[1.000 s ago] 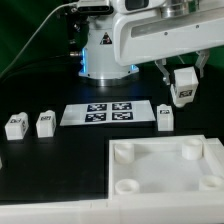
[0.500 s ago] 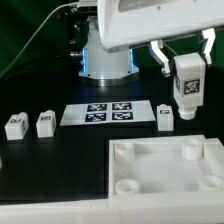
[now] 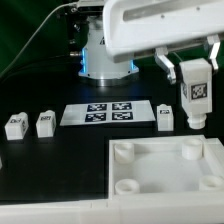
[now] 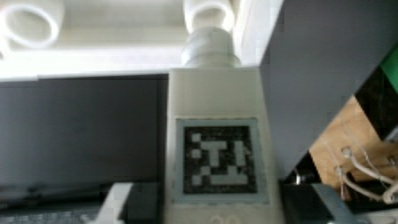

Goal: Assemble one leg

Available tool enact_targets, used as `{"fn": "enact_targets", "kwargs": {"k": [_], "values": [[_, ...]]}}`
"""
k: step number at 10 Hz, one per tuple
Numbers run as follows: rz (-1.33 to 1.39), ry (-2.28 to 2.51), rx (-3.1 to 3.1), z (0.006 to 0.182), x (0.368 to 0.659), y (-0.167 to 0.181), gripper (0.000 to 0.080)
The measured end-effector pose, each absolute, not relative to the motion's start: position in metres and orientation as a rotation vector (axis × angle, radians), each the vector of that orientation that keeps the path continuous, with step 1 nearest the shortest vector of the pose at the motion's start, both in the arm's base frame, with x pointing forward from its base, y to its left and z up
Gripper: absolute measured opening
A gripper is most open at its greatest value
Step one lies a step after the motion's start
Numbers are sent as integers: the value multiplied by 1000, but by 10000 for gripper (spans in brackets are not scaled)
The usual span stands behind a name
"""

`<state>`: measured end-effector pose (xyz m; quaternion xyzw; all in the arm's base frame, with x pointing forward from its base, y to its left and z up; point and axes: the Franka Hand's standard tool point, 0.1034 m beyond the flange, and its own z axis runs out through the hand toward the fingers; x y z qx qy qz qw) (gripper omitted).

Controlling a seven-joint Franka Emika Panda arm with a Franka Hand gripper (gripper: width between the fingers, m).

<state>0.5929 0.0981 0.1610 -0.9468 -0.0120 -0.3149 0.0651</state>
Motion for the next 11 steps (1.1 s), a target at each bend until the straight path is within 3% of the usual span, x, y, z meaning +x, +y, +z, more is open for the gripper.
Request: {"fn": "enact_targets", "kwargs": {"k": [1,5,8,11], "values": [[-943,-31,-2864,151,593,102,292],[-927,-31,-2882,140,627,104,292],[-910,-30,-2887,114,626,109,292],[-895,-31,-2893,103,623,109,292]]}}
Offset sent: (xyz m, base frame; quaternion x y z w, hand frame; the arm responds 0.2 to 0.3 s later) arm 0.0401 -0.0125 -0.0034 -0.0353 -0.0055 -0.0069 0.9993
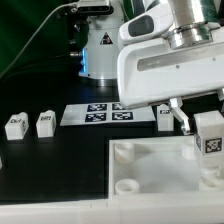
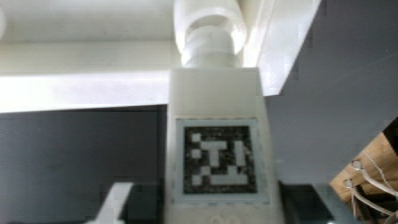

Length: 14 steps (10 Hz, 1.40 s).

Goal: Assemble one leg

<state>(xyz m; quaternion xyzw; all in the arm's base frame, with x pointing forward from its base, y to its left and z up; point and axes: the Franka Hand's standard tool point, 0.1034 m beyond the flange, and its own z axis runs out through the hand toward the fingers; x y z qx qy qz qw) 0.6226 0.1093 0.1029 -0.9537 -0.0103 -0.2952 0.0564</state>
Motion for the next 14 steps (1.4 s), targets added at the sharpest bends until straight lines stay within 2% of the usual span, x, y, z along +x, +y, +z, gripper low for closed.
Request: {"fn": "enact_targets", "kwargs": {"k": [8,14], "values": [[-879,-30,-2899,80,620,112,292],[-931,53,-2927,79,617,117,293]]}}
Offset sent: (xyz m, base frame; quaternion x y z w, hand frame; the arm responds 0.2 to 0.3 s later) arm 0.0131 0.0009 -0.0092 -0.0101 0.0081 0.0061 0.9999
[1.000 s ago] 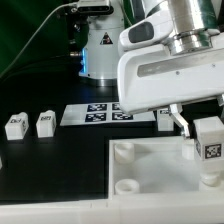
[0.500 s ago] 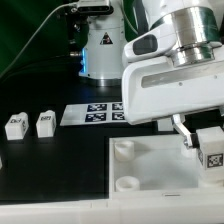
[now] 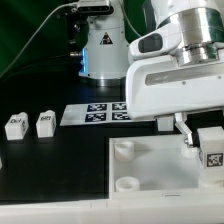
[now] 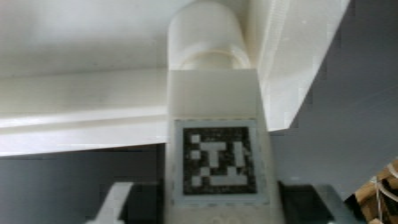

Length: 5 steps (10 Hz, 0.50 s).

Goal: Assemble one leg

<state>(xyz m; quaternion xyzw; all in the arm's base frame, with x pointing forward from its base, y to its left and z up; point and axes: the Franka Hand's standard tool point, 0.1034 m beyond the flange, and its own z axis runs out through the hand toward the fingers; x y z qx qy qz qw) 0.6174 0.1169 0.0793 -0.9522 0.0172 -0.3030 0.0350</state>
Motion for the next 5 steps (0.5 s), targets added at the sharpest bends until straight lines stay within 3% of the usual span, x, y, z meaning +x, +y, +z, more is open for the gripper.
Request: {"fn": "enact_targets", "kwargs": {"k": [1,2,3,4,5], "values": [[-903,53,-2933,76,616,117,293],[-902,53,-2933,76,616,117,477],[-900,53,-2934,76,615,117,477],[-899,53,-2934,75,615,117,610],[-899,53,-2934,75,615,117,637]]}}
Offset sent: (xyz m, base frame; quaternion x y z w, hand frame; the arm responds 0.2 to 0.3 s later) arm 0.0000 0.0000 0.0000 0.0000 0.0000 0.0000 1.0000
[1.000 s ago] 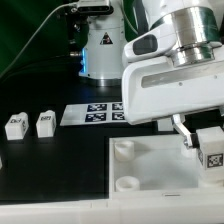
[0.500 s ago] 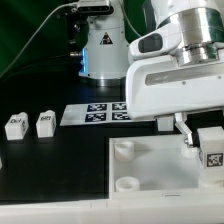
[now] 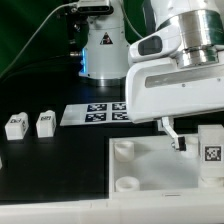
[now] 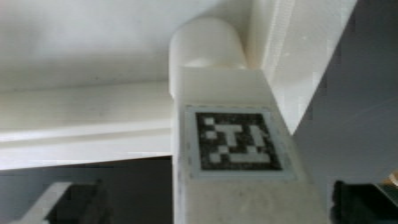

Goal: Assemble one leg

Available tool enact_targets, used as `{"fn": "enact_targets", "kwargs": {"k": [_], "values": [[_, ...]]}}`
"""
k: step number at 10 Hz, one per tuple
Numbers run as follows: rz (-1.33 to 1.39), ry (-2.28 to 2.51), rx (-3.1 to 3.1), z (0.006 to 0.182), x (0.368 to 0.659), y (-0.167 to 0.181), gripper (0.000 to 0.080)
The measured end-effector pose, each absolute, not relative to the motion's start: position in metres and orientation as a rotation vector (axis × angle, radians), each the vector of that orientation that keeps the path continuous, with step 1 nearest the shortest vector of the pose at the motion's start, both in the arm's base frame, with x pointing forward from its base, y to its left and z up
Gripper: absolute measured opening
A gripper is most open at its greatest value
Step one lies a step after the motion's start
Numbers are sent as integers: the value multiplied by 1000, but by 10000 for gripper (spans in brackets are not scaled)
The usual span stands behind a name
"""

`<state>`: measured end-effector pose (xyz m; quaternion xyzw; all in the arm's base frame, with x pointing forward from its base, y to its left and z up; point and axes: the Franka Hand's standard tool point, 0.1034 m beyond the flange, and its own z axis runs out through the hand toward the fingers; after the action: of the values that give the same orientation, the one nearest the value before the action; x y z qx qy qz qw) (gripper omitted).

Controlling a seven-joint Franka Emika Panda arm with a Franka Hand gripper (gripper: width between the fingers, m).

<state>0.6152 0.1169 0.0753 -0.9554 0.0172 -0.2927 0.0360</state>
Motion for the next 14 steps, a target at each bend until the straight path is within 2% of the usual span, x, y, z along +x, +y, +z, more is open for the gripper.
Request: {"fn": "enact_targets", "kwargs": {"k": [7,8,10,11,12,14], "values": [[-896,53,-2935,74,615,117,649],[-828,55,-2945,75,614,117,649],[-754,67,-2949,89,621,114,649],[-730,75,-2953,86,621,112,649],[-540,83,-2969,80,617,114,649],[-274,95,-2975,83,625,108,649]]}}
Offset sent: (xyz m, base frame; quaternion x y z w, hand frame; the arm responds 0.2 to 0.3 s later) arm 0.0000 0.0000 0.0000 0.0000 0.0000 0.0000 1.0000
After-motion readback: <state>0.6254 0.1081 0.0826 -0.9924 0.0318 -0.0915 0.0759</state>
